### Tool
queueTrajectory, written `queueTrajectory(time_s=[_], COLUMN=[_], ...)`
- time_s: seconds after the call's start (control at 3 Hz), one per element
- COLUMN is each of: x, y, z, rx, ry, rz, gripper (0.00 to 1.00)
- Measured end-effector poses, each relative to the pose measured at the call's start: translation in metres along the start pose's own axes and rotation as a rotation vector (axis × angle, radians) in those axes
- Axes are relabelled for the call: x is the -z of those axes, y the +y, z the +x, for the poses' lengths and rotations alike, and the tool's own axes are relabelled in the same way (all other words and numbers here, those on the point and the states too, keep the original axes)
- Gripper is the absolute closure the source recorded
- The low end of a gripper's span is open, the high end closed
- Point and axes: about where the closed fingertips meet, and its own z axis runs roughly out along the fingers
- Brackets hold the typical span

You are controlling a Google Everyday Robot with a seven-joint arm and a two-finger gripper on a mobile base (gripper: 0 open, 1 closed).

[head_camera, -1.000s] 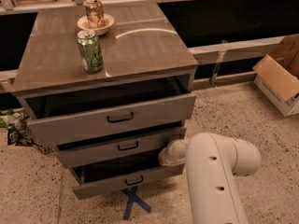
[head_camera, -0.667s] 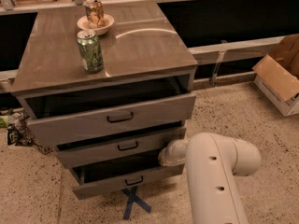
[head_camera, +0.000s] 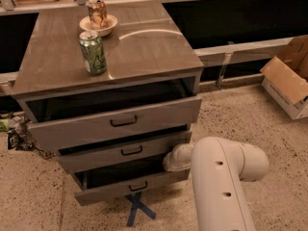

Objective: Open bottom drawer

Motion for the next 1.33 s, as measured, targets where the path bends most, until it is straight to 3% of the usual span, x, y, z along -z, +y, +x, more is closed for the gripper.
queueTrajectory(time_s=[1.0,1.33], x=[0.02,0.028], y=[0.09,0.112], z=[-0.044,-0.055], rx=[-0.209,-0.268], ry=[-0.047,-0.052], rz=[-0.235,-0.285], gripper=[1.0,1.0])
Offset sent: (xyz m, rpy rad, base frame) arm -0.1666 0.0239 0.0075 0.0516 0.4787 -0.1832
